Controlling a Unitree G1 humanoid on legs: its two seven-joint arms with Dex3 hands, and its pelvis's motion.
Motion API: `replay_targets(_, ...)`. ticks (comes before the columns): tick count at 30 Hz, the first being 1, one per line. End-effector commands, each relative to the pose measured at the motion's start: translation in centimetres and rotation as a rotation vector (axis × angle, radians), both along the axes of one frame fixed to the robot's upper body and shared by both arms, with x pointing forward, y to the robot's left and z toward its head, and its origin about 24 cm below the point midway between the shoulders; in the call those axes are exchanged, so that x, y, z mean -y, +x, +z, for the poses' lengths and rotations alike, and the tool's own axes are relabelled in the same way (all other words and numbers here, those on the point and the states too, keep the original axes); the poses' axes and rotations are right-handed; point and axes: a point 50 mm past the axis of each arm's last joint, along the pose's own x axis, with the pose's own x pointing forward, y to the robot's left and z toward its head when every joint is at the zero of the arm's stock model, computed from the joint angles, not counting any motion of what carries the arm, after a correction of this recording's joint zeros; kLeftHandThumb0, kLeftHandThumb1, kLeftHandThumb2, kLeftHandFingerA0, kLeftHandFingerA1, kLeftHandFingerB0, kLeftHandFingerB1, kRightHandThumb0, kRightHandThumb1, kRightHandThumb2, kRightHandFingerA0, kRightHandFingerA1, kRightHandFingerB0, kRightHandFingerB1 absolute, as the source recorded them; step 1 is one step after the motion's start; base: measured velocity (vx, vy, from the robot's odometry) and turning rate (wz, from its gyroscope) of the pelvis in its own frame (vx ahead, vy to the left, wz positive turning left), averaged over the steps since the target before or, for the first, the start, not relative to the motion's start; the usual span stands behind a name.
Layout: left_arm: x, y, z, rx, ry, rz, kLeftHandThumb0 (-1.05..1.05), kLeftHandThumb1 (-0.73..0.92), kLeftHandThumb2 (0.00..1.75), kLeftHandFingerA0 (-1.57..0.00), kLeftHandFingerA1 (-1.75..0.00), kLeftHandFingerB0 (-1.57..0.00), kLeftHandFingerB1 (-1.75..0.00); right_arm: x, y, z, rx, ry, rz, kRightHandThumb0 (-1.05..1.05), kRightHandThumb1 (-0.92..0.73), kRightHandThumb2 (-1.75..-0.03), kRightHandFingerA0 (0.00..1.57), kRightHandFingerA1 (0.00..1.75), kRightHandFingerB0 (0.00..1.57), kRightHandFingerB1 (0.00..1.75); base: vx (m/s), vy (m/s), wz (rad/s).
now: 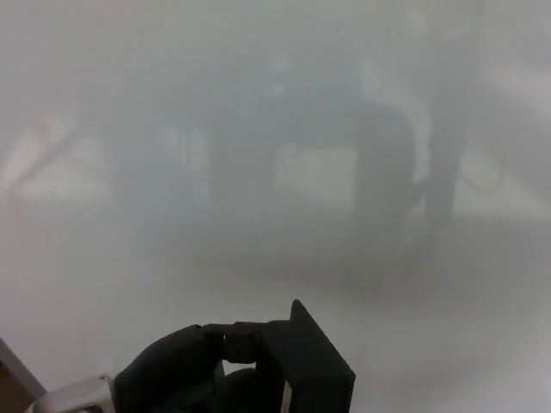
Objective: A magnetic marker holder is on the left hand side of the white board, the robot put the index and middle finger into the opening of the container and pull off the magnetic holder and hand it to a human on the left hand side.
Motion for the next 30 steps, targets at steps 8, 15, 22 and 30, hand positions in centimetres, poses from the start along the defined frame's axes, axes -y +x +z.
replay_targets(8,-5.0,-1.8,5.2,-0.099,-0.896,0.453,-0.47,0.66,1.01,-0.98,-1.19,-0.79,-0.87,1.2,0.5,0.2,0.003,-0.042,-0.025,-0.61,-0.80,-0.64,0.48,0.40,0.21,0.29,0.00,0.000,0.00)
replay_targets(15,-5.0,-2.3,5.4,-0.095,-0.947,0.504,-0.44,0.73,0.62,-0.91,-0.71,-0.74,-0.44,1.2,0.5,0.3,0.008,-0.041,-0.030,-0.62,-0.76,-0.64,0.50,0.41,0.20,0.29,0.00,0.000,0.00)
replay_targets(22,-5.0,-2.4,5.4,-0.033,-1.000,0.494,-0.43,0.55,0.57,-0.57,-0.39,-0.46,-0.37,1.1,0.6,0.3,0.008,-0.026,-0.044,-0.64,-0.62,-0.94,0.45,0.55,0.16,0.43,0.00,0.000,0.00)
replay_targets(30,-5.8,-2.5,5.6,-0.002,-1.010,0.537,-0.68,0.42,0.72,-0.16,-0.37,-0.11,-0.41,1.1,0.5,0.2,0.008,-0.029,-0.045,-0.62,-0.76,-0.64,0.50,0.41,0.21,0.29,0.00,0.000,0.00)
